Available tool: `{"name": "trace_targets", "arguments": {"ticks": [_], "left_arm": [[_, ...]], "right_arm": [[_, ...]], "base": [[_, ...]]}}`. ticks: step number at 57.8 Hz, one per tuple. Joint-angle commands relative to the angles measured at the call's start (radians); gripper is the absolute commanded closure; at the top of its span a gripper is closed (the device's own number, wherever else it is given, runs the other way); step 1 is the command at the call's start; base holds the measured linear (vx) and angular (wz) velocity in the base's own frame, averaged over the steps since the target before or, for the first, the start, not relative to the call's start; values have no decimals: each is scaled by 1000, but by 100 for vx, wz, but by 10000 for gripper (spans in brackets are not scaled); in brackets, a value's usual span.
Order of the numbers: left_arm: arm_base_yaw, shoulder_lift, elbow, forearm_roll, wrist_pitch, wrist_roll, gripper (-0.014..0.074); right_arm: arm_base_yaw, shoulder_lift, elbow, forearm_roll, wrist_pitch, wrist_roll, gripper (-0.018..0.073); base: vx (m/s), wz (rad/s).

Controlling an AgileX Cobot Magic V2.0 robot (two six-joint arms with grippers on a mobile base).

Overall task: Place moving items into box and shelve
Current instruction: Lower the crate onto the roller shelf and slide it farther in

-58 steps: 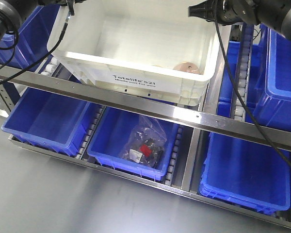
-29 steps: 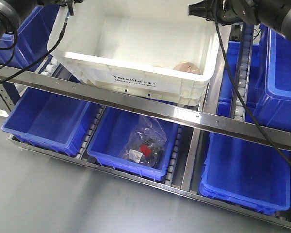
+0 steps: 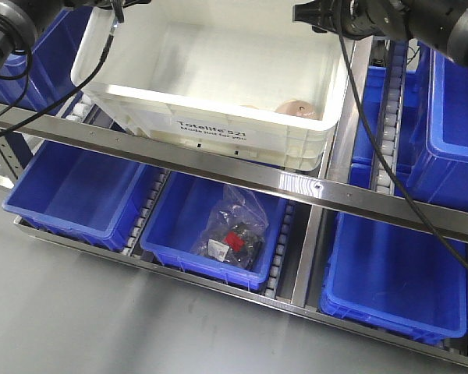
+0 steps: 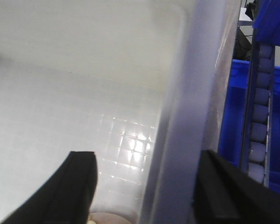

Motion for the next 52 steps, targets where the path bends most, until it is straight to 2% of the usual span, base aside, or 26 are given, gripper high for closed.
{"name": "trace_targets", "arguments": {"ticks": [1,12,34,41,52], "left_arm": [[-34,-86,-47,-41,-151,-3,-21],[-34,-89,-47,-41,-151,-3,11],[-33,-119,-47,-39,-175,-2,11],[-33,-119,-47,-18,-165,-2,11],[-33,-119,-47,15,-163,-2,11]], "right_arm": [[21,-73,-58,-16,-207,-9,22],[21,-75,-58,-46,-157,-9,14],[21,-96,-61,-141,-114,7,14],[21,-97,-61,-181,-108,11,14],[21,-97,-61,-181,-109,13,3]], "base": [[0,0],[0,0],[0,0],[0,0],[0,0]]}}
